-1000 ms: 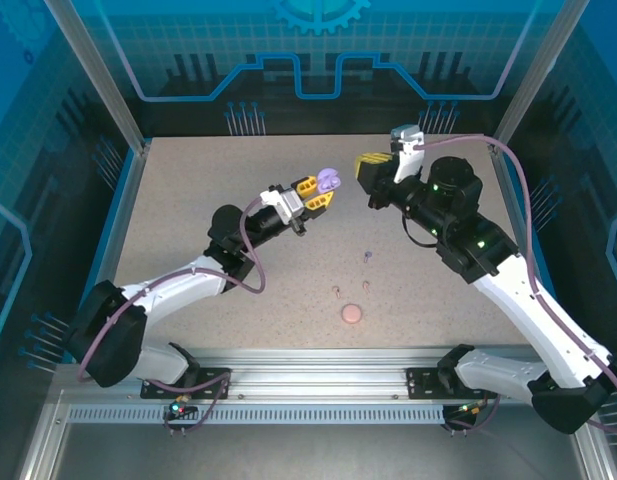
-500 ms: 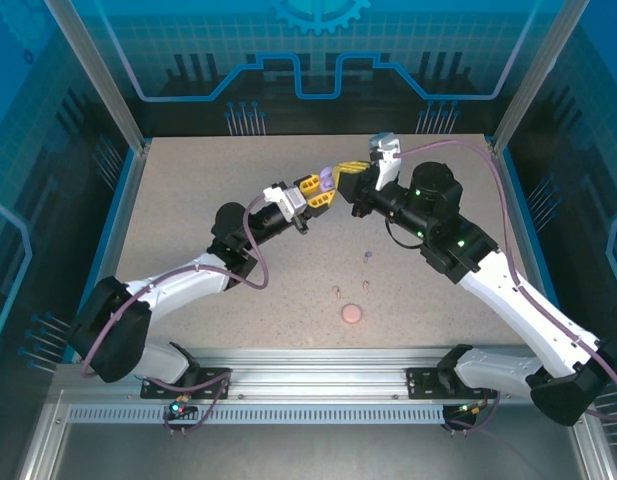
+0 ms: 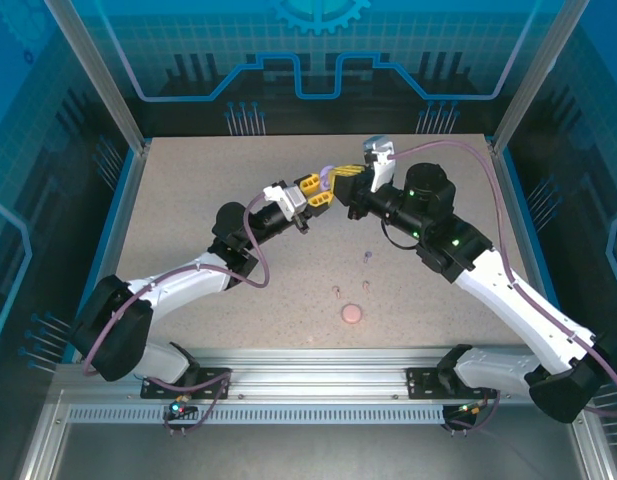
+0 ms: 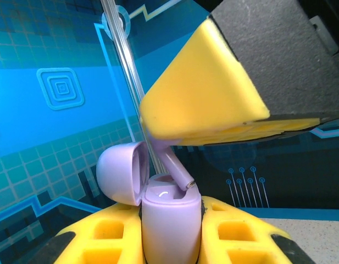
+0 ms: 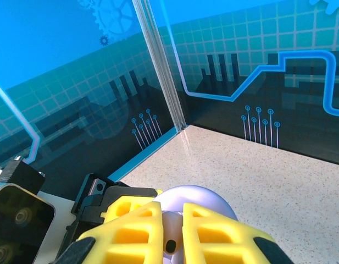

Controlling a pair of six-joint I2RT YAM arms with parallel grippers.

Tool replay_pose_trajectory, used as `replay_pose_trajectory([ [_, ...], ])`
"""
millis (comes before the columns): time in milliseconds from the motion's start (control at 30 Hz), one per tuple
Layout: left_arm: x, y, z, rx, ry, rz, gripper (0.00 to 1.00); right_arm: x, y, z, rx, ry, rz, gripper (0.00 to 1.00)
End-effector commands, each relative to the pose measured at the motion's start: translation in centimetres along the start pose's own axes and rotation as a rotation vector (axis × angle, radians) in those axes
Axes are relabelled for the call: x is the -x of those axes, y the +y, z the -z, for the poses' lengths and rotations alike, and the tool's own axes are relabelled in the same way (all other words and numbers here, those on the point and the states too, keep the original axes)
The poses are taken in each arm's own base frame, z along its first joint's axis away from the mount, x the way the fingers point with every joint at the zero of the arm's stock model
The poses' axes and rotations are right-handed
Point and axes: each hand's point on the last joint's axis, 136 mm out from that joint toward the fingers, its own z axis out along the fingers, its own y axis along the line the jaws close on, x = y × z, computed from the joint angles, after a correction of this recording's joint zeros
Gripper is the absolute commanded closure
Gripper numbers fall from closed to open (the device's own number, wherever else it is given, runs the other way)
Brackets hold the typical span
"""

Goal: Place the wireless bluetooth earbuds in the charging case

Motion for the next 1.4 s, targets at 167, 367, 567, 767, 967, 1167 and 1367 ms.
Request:
replay_pose_trajectory([
  [167, 2.3, 0.8, -0.5, 0.031, -0.072, -0.008, 1.00, -0.8, 0.2, -0.4, 0.007, 0.013, 0.014, 0.88],
  [367, 2.4, 1.3, -0.3, 0.050, -0.078, 0.010, 1.00, -1.7, -0.4, -0.2, -0.015, 0.023, 0.049, 0.89],
  [567, 2.4, 1.6, -0.1, 0.061, -0.078, 0.016, 1.00, -2.0, -1.0, 0.2, -0.049, 0.027, 0.066, 0.89],
  [767, 2.3, 1.6, -0.1, 0.059, -0.076, 0.023, 1.00, -1.5, -1.4, 0.5, -0.065, 0.014, 0.069, 0.90],
  [967, 2.4, 1.6, -0.2, 0.059, -0.079, 0.023, 1.00, -2.3, -1.1, 0.1, -0.041, 0.047, 0.068, 0.90],
  [1167, 2.4, 1.7, -0.2, 0.064, -0.077, 0.023, 1.00, -3.9, -0.3, -0.5, 0.020, 0.109, 0.062, 0.90],
  [1367, 2.4, 1.8, -0.2, 0.068, -0.076, 0.027, 1.00, -5.0, 0.0, -1.0, 0.037, 0.147, 0.065, 0.91],
])
